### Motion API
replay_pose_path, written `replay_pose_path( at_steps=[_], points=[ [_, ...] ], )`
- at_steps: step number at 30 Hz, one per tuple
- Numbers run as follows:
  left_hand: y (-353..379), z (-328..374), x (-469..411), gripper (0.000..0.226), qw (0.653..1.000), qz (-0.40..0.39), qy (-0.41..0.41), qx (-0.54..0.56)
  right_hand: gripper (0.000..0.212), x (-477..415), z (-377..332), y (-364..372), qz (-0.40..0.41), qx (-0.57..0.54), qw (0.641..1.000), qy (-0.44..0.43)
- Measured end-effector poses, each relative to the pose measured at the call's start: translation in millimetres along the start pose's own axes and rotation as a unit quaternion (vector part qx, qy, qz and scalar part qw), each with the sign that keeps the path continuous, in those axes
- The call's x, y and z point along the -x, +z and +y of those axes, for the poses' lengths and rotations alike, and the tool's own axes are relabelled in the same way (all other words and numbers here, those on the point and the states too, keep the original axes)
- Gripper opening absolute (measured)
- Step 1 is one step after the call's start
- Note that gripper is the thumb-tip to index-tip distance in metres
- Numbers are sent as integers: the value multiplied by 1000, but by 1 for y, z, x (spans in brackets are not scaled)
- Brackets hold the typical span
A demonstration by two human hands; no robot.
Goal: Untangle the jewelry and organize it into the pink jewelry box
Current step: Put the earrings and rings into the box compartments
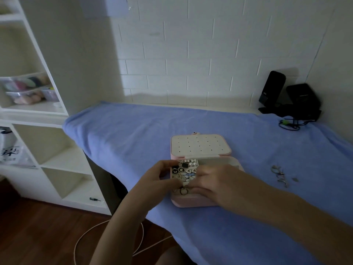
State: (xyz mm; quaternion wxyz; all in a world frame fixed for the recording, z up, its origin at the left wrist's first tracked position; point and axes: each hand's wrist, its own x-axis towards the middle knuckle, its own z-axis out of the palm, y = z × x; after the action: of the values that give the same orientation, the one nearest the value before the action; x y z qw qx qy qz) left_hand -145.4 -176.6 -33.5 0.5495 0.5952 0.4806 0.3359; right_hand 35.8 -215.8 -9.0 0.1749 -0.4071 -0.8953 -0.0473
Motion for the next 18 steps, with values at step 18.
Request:
replay_pose_path(
  at_steps=[18],
  points=[
    [8, 4, 0, 49, 1000, 17, -11, -20, 25, 5, 2, -6, -59, -117, 988, 77]
  ],
)
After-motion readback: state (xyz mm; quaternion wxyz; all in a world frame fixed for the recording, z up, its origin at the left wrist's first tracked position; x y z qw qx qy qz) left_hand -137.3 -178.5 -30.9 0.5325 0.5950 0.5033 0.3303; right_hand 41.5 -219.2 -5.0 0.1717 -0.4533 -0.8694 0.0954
